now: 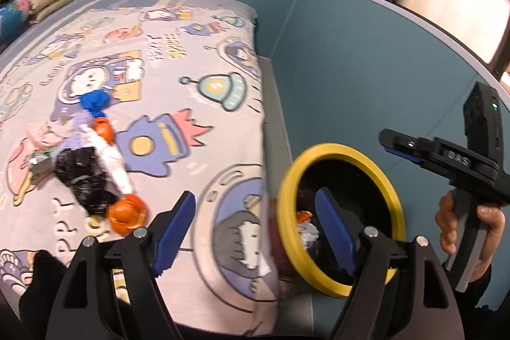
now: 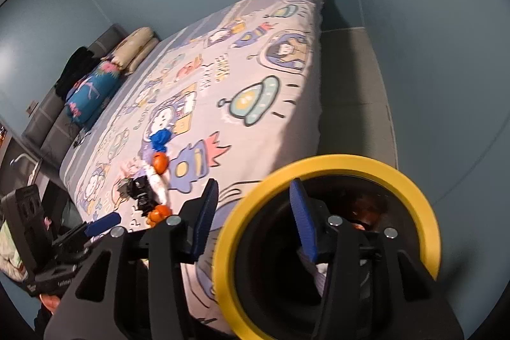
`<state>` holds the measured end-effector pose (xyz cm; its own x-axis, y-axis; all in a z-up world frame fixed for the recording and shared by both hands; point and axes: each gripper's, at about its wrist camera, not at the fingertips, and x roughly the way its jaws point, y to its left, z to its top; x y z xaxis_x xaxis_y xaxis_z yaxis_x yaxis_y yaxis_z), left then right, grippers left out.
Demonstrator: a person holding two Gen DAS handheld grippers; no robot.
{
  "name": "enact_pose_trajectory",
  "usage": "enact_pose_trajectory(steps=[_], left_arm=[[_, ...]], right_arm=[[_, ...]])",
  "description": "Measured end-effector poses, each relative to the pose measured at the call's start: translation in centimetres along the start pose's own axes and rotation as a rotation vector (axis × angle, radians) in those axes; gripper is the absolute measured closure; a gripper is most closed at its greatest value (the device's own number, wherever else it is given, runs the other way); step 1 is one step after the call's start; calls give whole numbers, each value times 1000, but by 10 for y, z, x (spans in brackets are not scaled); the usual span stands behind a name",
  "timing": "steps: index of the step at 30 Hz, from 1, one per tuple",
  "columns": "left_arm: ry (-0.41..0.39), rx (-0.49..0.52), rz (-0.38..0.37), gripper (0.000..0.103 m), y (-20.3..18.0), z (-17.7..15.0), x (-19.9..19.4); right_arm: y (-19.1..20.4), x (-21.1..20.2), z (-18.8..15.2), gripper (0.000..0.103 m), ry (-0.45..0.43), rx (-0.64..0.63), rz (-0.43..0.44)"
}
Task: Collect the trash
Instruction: 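Move both tools back over the remaining trash on the bed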
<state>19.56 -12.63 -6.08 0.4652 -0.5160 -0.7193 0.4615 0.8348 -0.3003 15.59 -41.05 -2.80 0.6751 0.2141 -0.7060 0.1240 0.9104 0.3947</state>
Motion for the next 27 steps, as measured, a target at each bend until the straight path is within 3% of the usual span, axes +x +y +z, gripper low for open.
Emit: enact_pose_trajectory(steps=[15,27], left_arm=[[-88,-137,173,24,97,8,-39],[-83,-291,279,23,197,-3,-41]], right_arm=[[96,50,-6,52,99,-180,109],[158,121,-34,52,251,-268,161]])
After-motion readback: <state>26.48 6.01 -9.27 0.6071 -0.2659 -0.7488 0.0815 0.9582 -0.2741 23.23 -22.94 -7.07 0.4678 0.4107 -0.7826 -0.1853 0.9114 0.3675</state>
